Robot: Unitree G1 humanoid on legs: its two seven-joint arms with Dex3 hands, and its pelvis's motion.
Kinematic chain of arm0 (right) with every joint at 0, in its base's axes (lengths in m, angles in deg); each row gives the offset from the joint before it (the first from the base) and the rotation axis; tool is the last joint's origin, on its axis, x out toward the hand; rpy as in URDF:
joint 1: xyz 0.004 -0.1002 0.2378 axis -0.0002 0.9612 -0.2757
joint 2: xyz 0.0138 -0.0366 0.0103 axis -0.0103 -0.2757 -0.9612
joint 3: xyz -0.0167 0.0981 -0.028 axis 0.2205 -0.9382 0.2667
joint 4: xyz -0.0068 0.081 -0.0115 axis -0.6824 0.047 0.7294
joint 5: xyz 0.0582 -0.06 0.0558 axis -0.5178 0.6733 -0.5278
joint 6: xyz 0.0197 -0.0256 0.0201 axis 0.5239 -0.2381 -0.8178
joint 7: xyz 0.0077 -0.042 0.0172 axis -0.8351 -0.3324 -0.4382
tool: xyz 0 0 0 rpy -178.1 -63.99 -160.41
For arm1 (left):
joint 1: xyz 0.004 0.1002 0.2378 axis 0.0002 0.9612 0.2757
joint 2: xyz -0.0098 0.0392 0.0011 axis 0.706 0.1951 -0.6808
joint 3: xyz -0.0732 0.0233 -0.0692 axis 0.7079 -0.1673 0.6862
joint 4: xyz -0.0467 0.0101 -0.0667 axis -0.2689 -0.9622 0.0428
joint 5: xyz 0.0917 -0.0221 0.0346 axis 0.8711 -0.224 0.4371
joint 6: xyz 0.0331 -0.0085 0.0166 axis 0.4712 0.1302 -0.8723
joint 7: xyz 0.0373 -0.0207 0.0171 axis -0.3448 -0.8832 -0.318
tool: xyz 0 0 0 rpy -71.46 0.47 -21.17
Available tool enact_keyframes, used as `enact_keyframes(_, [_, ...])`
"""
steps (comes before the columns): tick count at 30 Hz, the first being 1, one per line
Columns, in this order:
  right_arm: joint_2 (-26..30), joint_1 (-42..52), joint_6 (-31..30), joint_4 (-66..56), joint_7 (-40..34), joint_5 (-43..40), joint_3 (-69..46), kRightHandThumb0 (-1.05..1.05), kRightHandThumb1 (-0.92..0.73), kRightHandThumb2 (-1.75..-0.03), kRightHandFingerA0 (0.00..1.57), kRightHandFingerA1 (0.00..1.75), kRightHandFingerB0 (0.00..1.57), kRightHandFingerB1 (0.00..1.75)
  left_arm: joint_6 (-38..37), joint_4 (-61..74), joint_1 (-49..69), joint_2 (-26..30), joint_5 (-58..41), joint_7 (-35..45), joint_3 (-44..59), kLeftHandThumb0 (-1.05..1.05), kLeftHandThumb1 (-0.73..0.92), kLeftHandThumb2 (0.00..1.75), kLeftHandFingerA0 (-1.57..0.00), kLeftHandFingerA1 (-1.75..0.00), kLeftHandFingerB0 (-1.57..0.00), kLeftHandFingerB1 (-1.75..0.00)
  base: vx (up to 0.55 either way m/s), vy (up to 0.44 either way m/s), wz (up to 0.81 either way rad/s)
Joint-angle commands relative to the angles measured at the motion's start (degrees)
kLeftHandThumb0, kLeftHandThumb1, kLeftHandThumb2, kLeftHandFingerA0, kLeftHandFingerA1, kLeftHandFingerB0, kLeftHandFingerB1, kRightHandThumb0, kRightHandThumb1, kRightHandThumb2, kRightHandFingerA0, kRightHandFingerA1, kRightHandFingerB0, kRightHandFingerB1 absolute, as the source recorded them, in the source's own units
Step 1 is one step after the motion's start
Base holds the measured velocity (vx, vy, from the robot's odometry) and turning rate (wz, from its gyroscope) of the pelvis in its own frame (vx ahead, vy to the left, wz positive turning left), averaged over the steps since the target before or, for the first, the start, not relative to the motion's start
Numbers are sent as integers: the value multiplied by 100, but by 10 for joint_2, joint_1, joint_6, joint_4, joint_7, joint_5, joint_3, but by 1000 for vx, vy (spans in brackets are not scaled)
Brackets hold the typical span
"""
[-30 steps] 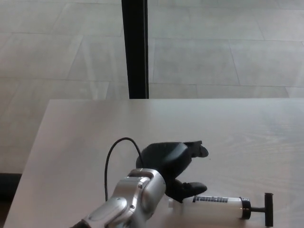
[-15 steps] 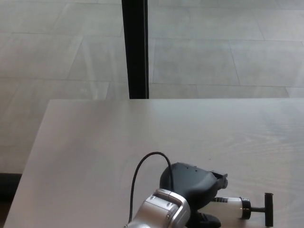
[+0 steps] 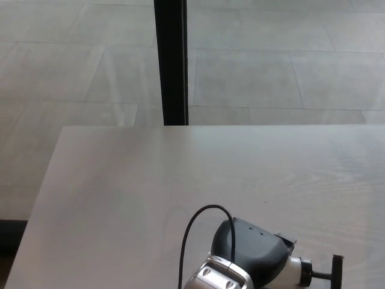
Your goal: The robot uses its left hand to lift the air pump kept on the middle of the desk and use the right hand to pull out the handle
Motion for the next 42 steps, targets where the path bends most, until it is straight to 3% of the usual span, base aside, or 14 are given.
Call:
enact_keyframes(1, [-6,10,-21,-12,-35,12,-7,-30,-72,-61,59,92,54,48,100,11,15,15,160,118,-26,-72,78,63,-56,-77,-38,-52,0,0,0])
enact_keyframes(7, [-3,6,-21,-6,-40,20,-2,-28,-73,-61,58,93,56,48,102,-1,34,19,175,118,-16,-68,74,62,-46,-67,-31,-47,0,0,0])
enact_keyframes(8, [-2,8,-18,-6,-36,19,-2,-28,-73,-61,57,98,55,48,100,-5,40,20,180,109,-13,-67,55,93,-46,-70,-29,-55,0,0,0])
enact_keyframes(9, [-2,8,-17,-6,-35,19,-2,-28,-73,-61,57,98,55,48,98,-7,43,20,183,106,-12,-67,55,93,-46,-70,-29,-55,0,0,0])
enact_keyframes(10, [-2,8,-18,-6,-36,19,-2,-26,-73,-61,57,97,55,48,95,-12,46,20,186,102,-11,-67,55,92,-46,-69,-28,-55,0,0,0])
enact_keyframes(11, [-2,8,-19,-7,-38,20,-1,-27,-73,-61,58,99,56,48,92,-17,49,19,188,95,-8,-63,69,61,-49,-67,-33,-45,0,0,0])
enact_keyframes(19, [1,4,-16,-5,-39,25,2,-27,-73,-61,58,104,58,50,54,-66,71,9,209,49,7,-59,66,60,-55,-73,-26,-42,0,0,0])
enact_keyframes(20, [1,5,-16,-8,-40,26,3,-26,-73,-61,59,106,59,50,50,-77,75,2,213,43,8,-65,53,88,-57,-77,-19,-51,0,0,0])
enact_keyframes(22, [1,4,-14,-8,-40,27,2,-26,-73,-61,59,106,59,50,45,-89,80,-7,223,41,10,-65,53,88,-57,-77,-19,-51,0,0,0])
enact_keyframes(23, [4,2,-9,-4,-40,31,4,-24,-73,-61,57,107,57,51,47,-111,85,-24,229,15,11,-65,66,60,-61,-94,-24,-42,0,0,0])
enact_keyframes(24, [5,2,-8,-2,-39,31,3,-24,-73,-61,58,108,58,50,45,-132,92,-48,220,-8,20,-66,52,88,-61,-96,-18,-50,0,0,0])
enact_keyframes(26, [8,3,-5,-2,-36,34,3,-25,-73,-61,57,110,59,50,38,-147,91,-60,230,-8,23,-67,53,89,-62,-94,-19,-50,0,0,0])
enact_keyframes(27, [7,1,-9,-3,-38,35,4,-25,-73,-61,58,108,59,50,30,-156,90,-65,232,-18,24,-64,68,60,-61,-106,-25,-40,0,0,0])
enact_keyframes(42, [8,0,-6,-7,-35,38,1,-24,-74,-62,63,116,61,52,-80,-170,156,-153,144,-152,107,-40,64,66,-97,-150,-30,-55,0,0,0])
